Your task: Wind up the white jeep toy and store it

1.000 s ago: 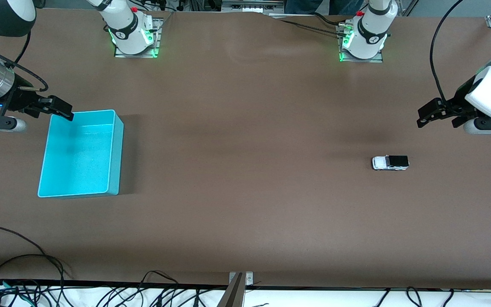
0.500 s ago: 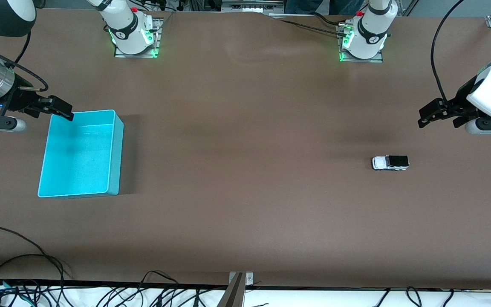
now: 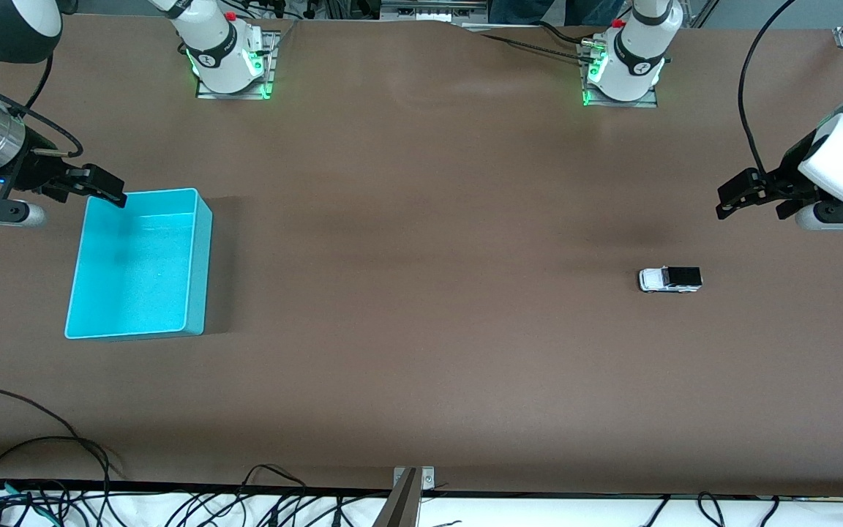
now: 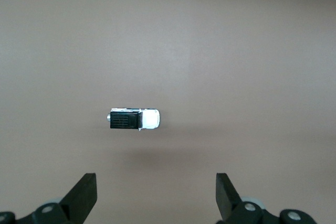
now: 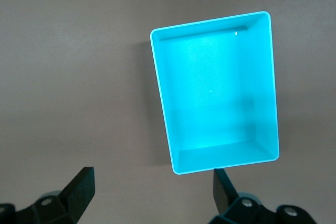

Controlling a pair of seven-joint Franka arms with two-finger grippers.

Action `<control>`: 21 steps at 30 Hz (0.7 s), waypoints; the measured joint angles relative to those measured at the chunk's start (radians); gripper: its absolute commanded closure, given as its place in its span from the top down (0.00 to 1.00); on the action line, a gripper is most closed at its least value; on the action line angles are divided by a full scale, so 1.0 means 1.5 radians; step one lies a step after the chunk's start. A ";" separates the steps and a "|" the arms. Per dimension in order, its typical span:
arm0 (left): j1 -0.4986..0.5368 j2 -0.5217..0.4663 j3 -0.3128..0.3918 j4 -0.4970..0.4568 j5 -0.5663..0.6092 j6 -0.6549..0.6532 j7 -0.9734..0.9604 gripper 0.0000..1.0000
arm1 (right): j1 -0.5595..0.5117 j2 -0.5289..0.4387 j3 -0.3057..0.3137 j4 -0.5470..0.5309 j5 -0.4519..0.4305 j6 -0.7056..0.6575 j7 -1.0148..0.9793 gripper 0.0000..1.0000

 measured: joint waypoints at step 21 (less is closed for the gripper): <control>-0.003 0.000 -0.002 -0.001 0.025 -0.015 0.012 1.00 | 0.000 0.000 0.000 0.000 0.000 0.000 0.000 1.00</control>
